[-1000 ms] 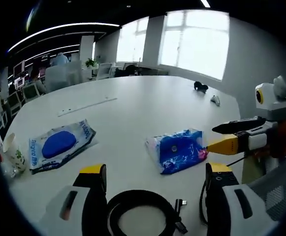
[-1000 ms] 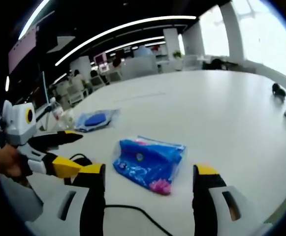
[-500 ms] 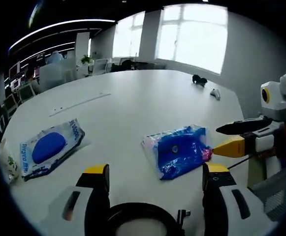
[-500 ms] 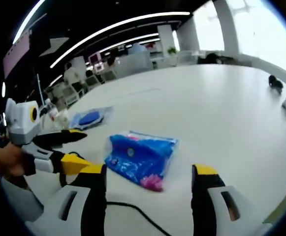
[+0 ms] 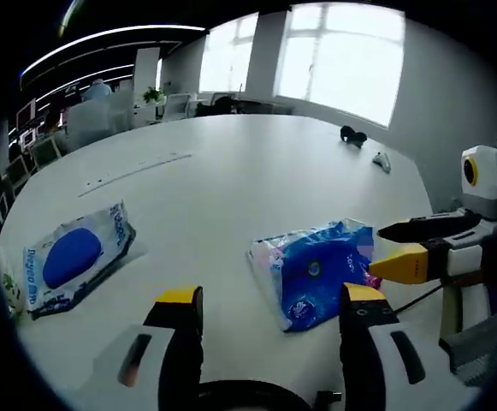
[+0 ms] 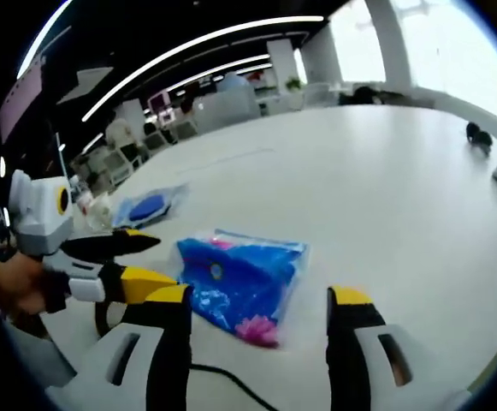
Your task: Arrange the tabletop items into an orderly group along one side of the table until the central work area is clear of visible clutter.
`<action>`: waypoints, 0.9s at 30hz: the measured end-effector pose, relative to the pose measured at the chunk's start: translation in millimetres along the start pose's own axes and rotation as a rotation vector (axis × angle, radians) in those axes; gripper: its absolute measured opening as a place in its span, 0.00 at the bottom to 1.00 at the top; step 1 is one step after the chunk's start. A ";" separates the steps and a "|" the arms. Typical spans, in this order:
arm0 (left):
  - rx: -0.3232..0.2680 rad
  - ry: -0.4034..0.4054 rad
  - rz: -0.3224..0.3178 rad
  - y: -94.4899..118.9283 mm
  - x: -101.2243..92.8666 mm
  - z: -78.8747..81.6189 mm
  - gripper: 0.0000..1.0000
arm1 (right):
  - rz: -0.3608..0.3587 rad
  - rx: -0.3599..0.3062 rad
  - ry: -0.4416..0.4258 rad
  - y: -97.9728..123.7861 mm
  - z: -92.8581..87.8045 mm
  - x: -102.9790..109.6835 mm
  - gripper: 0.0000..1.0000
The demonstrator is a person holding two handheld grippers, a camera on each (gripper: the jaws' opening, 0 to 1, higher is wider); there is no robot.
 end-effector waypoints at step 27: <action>0.016 -0.061 -0.011 -15.7 -5.4 4.4 0.06 | -0.067 0.056 -0.006 -19.4 -1.2 -8.2 0.22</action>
Point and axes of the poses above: the point that each gripper's makers call its tool centre point, and the gripper's own axes: y roughly backward along the fingers, x roughly to its left, z roughly out of its top, the point moved 9 cm from there along y, roughly backward along the fingers, and after that the axes turned 1 degree about z, right-handed, at the moved point
